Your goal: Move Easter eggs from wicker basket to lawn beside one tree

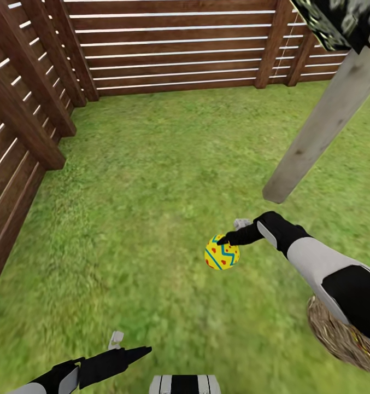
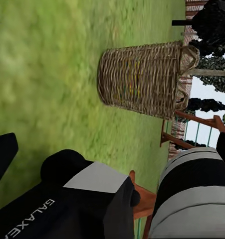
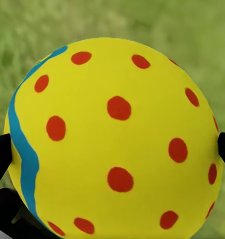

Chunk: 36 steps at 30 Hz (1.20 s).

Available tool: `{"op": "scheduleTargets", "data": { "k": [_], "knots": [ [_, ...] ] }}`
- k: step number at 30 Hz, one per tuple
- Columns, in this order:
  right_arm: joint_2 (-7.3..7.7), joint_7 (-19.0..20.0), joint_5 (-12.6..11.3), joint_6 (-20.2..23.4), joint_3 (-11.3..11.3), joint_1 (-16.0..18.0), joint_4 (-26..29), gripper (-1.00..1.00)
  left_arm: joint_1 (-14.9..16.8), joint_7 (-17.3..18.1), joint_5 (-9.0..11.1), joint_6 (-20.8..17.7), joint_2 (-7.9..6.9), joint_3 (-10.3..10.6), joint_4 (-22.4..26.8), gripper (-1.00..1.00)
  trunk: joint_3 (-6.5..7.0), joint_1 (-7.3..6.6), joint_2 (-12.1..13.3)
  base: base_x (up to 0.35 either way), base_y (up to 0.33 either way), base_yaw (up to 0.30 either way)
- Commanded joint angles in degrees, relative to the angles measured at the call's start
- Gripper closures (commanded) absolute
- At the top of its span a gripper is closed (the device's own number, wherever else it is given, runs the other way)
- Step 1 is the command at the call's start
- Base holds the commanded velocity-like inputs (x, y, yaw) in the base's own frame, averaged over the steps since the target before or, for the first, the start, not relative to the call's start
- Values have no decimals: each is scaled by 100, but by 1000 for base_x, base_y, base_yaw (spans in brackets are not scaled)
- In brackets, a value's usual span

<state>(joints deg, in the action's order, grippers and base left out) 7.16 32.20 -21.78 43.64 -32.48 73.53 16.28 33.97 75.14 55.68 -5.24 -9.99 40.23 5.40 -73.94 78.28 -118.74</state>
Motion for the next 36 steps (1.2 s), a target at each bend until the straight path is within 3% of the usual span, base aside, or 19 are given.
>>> {"op": "scheduleTargets", "data": {
  "k": [1,11,18,36],
  "knots": [
    [5,7,-26,21,-30,4,4,100,1,20,52,-56,-3,47,5,-100,-22,22,-43,0,0,0],
    [-71,6,-19,4,-30,4,-118,100,2,27,66,-56,-3,47,5,-100,-201,241,-444,0,0,0],
    [-116,6,-11,-151,-30,4,-266,100,2,27,66,-56,-3,47,5,-100,-201,241,-444,0,0,0],
    [-147,6,-11,-155,-37,4,-275,100,-1,26,67,-56,-3,47,5,-100,-525,637,-1166,0,0,0]
  ]
}}
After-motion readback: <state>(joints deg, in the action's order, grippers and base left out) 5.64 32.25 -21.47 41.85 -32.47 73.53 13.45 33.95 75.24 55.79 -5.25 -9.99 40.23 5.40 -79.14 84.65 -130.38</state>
